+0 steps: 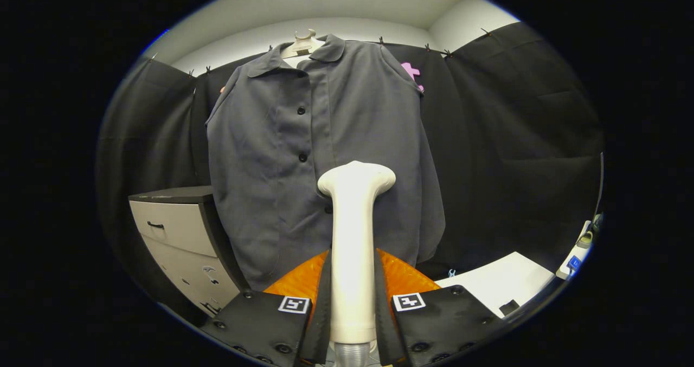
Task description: Iron the clothes twice with a garment steamer, once on the left side and once on the right side.
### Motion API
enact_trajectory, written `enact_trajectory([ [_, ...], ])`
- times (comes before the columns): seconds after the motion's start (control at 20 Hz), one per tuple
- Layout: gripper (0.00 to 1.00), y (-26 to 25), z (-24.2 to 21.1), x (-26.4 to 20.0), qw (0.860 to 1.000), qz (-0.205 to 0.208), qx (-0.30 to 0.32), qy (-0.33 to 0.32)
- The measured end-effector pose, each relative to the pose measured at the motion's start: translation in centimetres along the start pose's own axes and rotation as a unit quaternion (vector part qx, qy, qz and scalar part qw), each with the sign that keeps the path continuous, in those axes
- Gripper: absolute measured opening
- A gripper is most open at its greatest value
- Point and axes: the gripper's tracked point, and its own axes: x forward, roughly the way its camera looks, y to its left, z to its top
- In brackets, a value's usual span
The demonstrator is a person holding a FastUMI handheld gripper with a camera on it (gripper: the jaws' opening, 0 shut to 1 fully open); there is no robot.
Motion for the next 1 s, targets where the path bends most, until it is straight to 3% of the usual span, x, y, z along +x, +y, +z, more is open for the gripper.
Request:
enact_trajectory([
  [0.45,0.42,1.7,4.8,-2.7,0.999,-0.009,-0.003,-0.033],
  [1.0,0.42,11.9,12.9,-9.7,0.993,-0.001,-0.022,-0.117],
])
